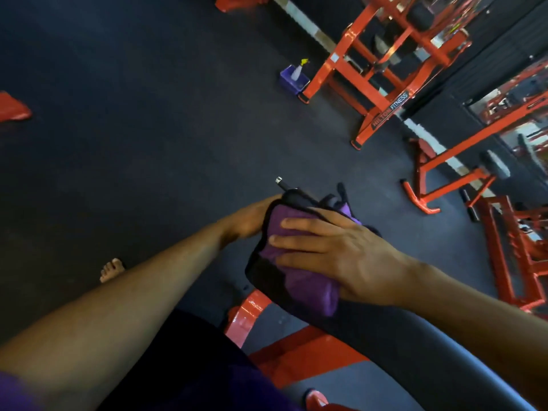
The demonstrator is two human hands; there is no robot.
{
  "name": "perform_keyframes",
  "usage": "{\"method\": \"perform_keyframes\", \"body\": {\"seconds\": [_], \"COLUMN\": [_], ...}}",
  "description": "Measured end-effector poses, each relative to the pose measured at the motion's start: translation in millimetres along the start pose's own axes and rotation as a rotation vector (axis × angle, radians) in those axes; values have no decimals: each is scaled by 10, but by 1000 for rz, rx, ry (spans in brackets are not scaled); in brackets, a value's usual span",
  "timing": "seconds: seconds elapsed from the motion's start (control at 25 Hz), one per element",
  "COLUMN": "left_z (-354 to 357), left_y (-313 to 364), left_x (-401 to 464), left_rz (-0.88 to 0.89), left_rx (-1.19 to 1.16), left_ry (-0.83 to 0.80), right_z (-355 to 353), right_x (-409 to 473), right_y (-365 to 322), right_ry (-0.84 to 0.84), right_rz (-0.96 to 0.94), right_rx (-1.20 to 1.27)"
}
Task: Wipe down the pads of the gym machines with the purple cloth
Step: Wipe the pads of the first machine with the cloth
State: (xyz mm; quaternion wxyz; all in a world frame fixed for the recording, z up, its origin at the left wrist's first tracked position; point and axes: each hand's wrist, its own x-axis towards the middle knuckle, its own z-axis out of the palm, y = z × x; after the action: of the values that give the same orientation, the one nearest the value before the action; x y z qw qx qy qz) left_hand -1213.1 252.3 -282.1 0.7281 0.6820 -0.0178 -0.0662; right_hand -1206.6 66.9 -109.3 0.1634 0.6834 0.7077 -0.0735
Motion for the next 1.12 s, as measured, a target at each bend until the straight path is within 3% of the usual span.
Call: {"method": "perform_keyframes", "body": {"seconds": [0.24,0.4,0.44,0.52,0.64,0.76,0.88,1.04,1.12], "left_z": [286,367,361,343,316,306,339,418,482], "left_y": [455,465,439,400,348,350,372,502,597], "left_x": [-251,-274,-250,-233,-237,-231,-235,-379,-504], "left_rz": [-76,-114,-106,-139,-154,-172,-174,-196,-211], "left_rx": [-75,-144,-126,-125,-75,-53,-99,-42,-27], "left_ry": [104,195,192,191,218,230,251,324,362], "right_z": [751,715,699,825,978,1020,926,957,942], "right_x": [-1266,-599,-328,-88,-600,-1050,-619,-297,-623], "right_y": [-490,-447,-528,-754,-876,-634,-581,-850,-802], "right_ry": [27,335,376,318,197,319,408,288,317], "right_rz": [74,455,475,346,198,302,456,146,183], "right_rx": [-231,-138,-126,-203,-247,-230,-175,-213,-219]}}
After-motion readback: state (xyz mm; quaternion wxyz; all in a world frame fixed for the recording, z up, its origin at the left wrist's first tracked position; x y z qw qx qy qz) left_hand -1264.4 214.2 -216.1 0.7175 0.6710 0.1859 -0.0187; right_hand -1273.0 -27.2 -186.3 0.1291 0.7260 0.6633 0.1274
